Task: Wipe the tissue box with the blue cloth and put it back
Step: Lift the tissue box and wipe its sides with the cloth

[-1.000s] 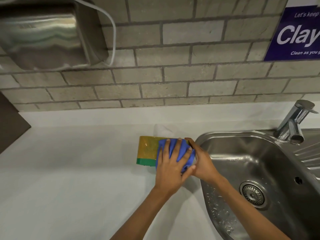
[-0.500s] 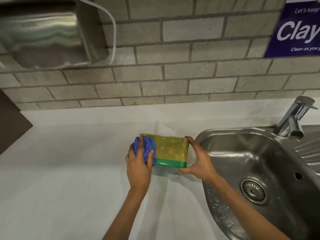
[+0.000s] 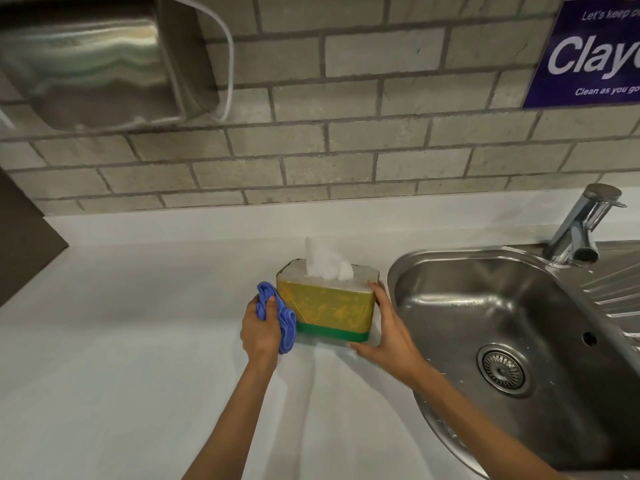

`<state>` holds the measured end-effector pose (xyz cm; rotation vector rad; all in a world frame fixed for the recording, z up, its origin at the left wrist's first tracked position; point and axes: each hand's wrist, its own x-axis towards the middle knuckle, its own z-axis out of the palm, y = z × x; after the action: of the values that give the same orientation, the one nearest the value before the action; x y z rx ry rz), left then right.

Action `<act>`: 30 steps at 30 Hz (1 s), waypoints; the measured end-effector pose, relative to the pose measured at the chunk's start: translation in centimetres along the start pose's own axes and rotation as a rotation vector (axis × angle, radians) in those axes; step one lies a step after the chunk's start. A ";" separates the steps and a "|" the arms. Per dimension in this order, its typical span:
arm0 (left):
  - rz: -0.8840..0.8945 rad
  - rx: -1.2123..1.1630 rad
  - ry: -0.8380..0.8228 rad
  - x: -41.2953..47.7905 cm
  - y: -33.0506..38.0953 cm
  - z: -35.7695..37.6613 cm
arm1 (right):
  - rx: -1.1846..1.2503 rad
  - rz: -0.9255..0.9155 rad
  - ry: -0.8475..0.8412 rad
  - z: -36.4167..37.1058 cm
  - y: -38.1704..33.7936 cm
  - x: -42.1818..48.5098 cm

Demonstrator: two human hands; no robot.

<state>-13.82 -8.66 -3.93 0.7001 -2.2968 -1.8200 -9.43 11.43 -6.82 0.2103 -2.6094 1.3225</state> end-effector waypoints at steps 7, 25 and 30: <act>-0.096 -0.031 -0.024 0.4 -0.3 0.3 | 0.035 -0.037 0.077 0.9 0.5 -0.9; -0.392 -0.453 -0.250 -4.6 -2.3 -0.5 | 0.583 0.375 0.191 -0.6 1.1 0.4; -0.388 -0.454 -0.286 -5.9 -1.7 0.4 | 0.612 0.437 0.001 -1.0 0.6 2.0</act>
<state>-8.29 -6.05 -4.62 0.8964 -1.8584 -2.6520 -11.39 12.51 -6.19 -0.2914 -2.2405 2.2391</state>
